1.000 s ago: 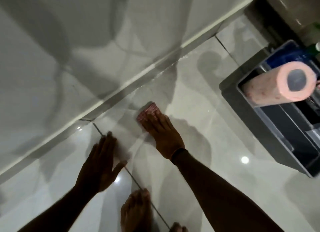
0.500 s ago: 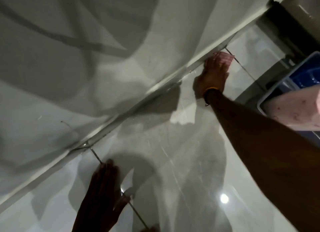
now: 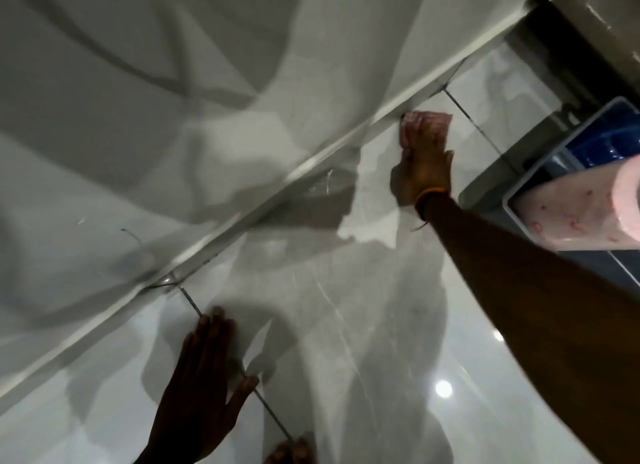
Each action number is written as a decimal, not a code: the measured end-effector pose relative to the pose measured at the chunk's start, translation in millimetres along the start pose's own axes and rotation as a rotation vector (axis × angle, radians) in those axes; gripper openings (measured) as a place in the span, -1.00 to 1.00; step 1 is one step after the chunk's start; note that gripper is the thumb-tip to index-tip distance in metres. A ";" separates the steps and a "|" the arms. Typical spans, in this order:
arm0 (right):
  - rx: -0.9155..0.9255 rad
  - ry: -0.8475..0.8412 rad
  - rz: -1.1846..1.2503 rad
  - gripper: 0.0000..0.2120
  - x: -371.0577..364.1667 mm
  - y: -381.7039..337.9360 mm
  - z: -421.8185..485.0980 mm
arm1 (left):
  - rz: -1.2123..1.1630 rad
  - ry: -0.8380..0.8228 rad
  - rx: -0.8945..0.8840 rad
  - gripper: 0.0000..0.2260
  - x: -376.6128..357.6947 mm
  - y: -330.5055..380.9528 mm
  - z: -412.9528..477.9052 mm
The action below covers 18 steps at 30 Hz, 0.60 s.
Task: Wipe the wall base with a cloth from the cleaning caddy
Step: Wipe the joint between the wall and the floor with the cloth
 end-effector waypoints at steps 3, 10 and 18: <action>-0.095 0.037 0.068 -0.44 6.6 -9.3 24.2 | 0.007 -0.002 -0.011 -0.20 1.0 -2.4 2.9; 0.238 0.032 0.254 -0.33 -74.3 -143.8 -104.0 | -0.014 -0.092 0.017 -0.21 11.7 -6.3 0.9; 0.496 -0.193 0.091 -0.23 -92.7 -157.0 -130.4 | 0.012 -0.145 0.061 -0.20 8.6 -9.2 0.0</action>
Point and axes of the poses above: each hand's wrist, its own z-axis towards the middle knuckle, its own x-axis out of the back of the hand, y = z × x, the point moved 3 cm from there along z, towards the middle knuckle, and after that the axes turned 15 degrees about x, right-handed, at the moved point
